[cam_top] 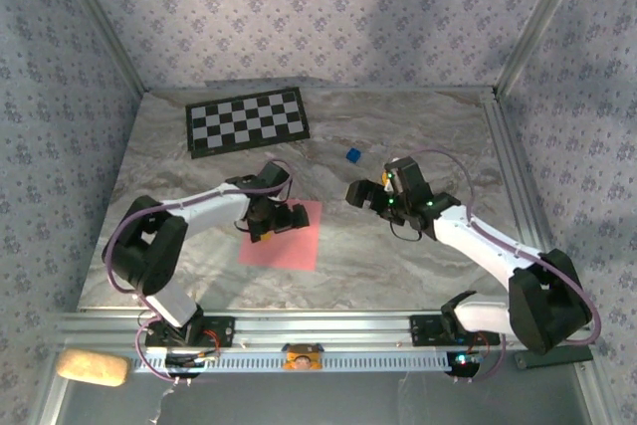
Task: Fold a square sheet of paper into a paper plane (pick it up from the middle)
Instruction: Move the square sheet of paper to the center of the table.
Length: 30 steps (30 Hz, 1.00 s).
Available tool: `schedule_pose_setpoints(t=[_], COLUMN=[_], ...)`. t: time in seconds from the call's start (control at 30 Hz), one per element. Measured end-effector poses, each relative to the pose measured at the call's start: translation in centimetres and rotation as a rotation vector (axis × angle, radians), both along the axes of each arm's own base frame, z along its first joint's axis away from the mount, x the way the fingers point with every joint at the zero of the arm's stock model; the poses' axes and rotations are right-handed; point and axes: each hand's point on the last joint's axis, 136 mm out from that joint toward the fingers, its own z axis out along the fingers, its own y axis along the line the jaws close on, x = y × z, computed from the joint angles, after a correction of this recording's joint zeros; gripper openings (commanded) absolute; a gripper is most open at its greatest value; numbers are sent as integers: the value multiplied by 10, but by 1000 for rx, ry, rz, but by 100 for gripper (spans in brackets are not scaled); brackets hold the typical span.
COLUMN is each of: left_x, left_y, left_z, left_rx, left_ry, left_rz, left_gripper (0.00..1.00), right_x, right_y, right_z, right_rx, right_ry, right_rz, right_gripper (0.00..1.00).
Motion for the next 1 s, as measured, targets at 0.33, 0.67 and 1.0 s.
schedule_pose_setpoints(t=[0.33, 0.67, 1.0], left_x=[20, 42, 34], left_y=[-38, -19, -11], left_z=[11, 44, 22], left_rx=[2, 154, 184], left_ry=[-19, -157, -23], left_rz=[125, -71, -185], left_gripper=[100, 98, 95], right_x=[-5, -9, -1], right_y=[-36, -31, -8], right_z=[-16, -6, -2], right_rx=[2, 13, -2], right_ry=[52, 12, 18], right_rz=[-106, -46, 20], right_gripper=[100, 100, 99])
